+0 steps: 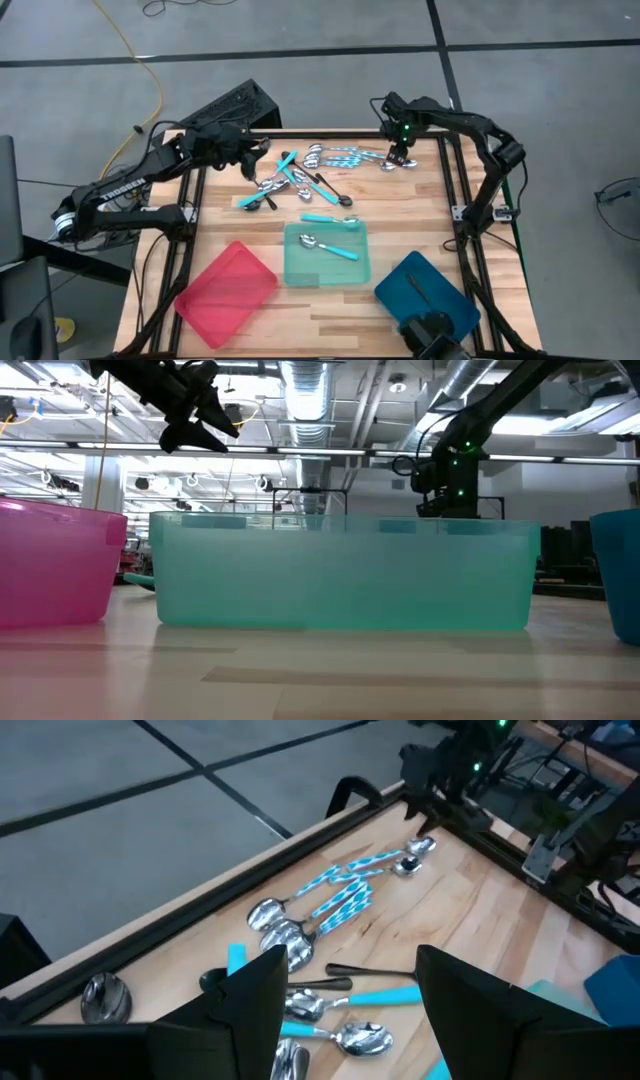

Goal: Sort silverware by color (type)

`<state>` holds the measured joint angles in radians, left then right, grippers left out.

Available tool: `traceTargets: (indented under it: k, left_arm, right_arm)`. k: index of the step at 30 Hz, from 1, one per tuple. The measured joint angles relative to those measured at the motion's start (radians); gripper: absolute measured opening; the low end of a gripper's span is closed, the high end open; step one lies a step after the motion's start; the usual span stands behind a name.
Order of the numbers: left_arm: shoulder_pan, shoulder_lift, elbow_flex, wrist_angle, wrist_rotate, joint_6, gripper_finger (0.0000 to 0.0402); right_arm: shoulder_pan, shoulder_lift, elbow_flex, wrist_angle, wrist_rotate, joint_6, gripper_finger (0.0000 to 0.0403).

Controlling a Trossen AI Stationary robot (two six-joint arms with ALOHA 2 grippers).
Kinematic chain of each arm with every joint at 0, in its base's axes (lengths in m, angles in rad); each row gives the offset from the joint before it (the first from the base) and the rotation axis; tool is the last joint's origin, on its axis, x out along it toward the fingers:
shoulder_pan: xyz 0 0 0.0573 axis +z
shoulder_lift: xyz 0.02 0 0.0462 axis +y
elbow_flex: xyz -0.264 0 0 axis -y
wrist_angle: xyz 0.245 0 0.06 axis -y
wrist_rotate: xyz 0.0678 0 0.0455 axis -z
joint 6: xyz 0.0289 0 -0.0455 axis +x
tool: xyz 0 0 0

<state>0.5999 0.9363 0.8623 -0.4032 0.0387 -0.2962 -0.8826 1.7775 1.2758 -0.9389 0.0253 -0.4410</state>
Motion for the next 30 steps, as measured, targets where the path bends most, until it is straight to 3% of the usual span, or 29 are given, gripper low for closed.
traceTargets:
  k: [19, 30]
  left_arm:
    - [0.0, 0.0, 0.0, -0.003, 0.008, -0.004, 0.0206]
    - [0.0, 0.0, 0.0, -0.011, 0.036, 0.003, 0.0206]
  right_arm:
    - [0.069, 0.011, -0.001, 0.099, 0.083, 0.092, 0.019]
    - [0.072, 0.011, -0.001, 0.091, 0.084, 0.118, 0.0243]
